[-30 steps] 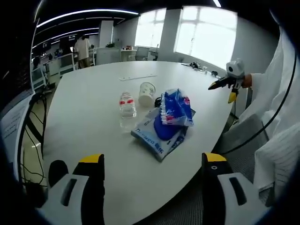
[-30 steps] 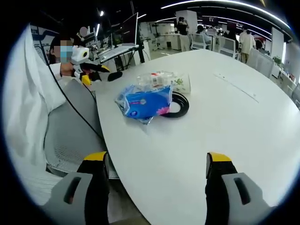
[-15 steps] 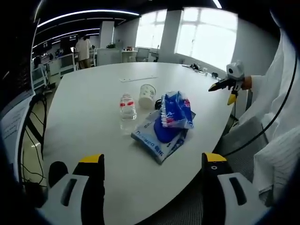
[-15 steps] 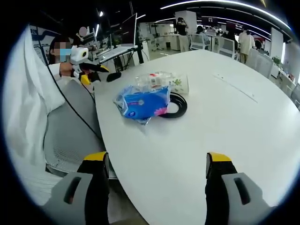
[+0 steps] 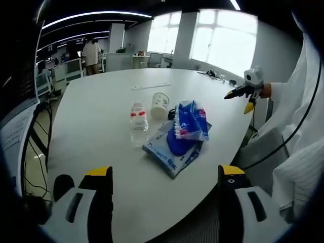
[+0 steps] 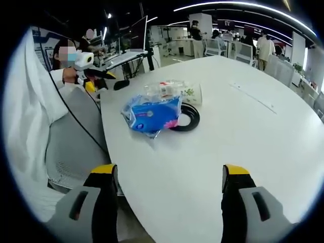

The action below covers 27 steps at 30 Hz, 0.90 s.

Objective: Arrange the tabletop items into an orderly group along one side of the table until the central work area is clear of visible clutter.

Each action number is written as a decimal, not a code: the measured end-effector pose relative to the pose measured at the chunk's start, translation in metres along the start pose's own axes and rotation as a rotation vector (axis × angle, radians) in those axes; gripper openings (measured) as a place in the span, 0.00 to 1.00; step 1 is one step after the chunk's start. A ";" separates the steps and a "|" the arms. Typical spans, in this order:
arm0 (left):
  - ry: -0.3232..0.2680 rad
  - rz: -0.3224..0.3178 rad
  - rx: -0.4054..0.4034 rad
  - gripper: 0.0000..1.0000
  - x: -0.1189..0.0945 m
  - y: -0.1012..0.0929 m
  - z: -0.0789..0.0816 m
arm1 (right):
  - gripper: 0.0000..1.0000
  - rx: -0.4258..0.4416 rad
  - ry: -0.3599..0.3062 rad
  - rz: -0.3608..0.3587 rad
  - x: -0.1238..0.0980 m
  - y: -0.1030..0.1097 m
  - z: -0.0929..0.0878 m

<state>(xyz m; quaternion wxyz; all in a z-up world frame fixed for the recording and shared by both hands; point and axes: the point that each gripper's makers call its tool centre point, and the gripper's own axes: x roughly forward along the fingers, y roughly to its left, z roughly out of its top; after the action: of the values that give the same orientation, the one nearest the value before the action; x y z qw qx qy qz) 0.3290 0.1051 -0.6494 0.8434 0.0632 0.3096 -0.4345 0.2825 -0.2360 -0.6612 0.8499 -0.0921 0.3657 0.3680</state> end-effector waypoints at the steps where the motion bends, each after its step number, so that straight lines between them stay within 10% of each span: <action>1: 0.000 0.001 0.000 0.87 0.000 0.000 0.000 | 0.84 -0.003 -0.003 0.000 0.001 -0.001 0.002; 27: -0.071 -0.004 -0.012 0.83 0.018 -0.019 0.038 | 0.78 -0.064 -0.077 0.031 0.042 -0.005 0.054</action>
<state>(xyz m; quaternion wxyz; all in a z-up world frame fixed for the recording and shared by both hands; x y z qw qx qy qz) 0.3395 0.0667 -0.6261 0.8534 0.0419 0.2821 -0.4362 0.3352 -0.1932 -0.6518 0.8541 -0.0994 0.3223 0.3958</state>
